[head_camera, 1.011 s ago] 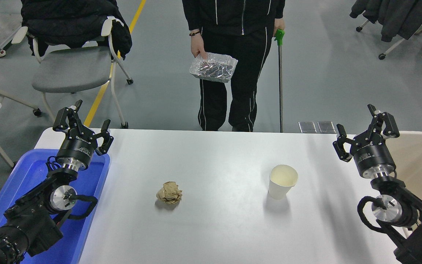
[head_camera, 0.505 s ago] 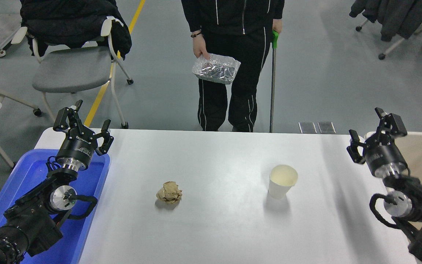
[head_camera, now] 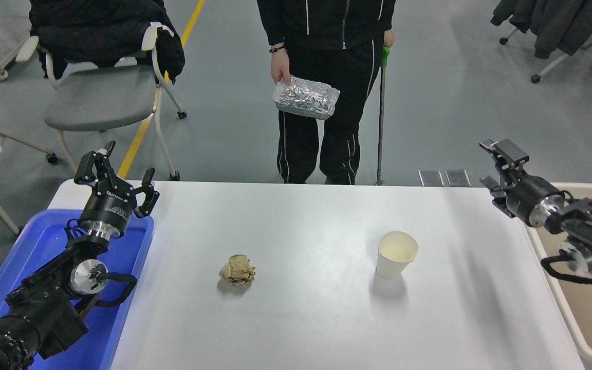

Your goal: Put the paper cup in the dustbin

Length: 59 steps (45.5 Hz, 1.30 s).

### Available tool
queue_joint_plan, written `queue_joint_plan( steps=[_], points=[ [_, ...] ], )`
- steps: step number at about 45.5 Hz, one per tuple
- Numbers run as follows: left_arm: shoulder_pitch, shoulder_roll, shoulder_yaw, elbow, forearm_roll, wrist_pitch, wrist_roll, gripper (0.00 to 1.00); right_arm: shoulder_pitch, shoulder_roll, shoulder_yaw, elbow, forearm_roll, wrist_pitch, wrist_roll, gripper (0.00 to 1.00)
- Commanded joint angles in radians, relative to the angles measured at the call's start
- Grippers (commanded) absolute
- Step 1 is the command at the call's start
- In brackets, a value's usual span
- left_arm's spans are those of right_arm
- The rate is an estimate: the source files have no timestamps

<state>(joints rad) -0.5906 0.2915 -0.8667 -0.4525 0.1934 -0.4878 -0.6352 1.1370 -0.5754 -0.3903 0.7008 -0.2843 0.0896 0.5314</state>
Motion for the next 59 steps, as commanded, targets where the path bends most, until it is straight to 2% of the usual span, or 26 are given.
queue_joint_plan(
  steps=[1, 8, 15, 23, 28, 34, 50, 59],
  points=[
    [0.0, 0.0, 0.0, 0.0, 0.0, 0.0, 0.0, 1.0, 0.294, -0.024, -0.361, 0.186, -0.251, 0.036, -0.001, 0.99],
    [0.0, 0.0, 0.0, 0.0, 0.0, 0.0, 0.0, 1.0, 0.36, -0.008, -0.366, 0.238, -0.577, 0.094, -0.001, 0.99],
    [0.0, 0.0, 0.0, 0.0, 0.0, 0.0, 0.0, 1.0, 0.394, 0.028, -0.369, 0.266, -0.725, 0.127, -0.001, 0.99],
    [0.0, 0.0, 0.0, 0.0, 0.0, 0.0, 0.0, 1.0, 0.382, 0.134, -0.383, 0.252, -0.727, 0.121, -0.004, 0.99],
    [0.0, 0.0, 0.0, 0.0, 0.0, 0.0, -0.001, 1.0, 0.32, 0.181, -0.371, 0.217, -0.714, 0.104, -0.02, 0.99],
    [0.0, 0.0, 0.0, 0.0, 0.0, 0.0, 0.0, 1.0, 0.253, 0.227, -0.375, 0.192, -0.702, 0.036, -0.045, 0.99],
    [0.0, 0.0, 0.0, 0.0, 0.0, 0.0, -0.001, 1.0, 0.136, 0.267, -0.374, 0.008, -0.693, 0.013, -0.064, 0.99],
    [0.0, 0.0, 0.0, 0.0, 0.0, 0.0, 0.0, 1.0, 0.11, 0.267, -0.375, -0.021, -0.693, -0.008, -0.064, 0.98]
  ],
)
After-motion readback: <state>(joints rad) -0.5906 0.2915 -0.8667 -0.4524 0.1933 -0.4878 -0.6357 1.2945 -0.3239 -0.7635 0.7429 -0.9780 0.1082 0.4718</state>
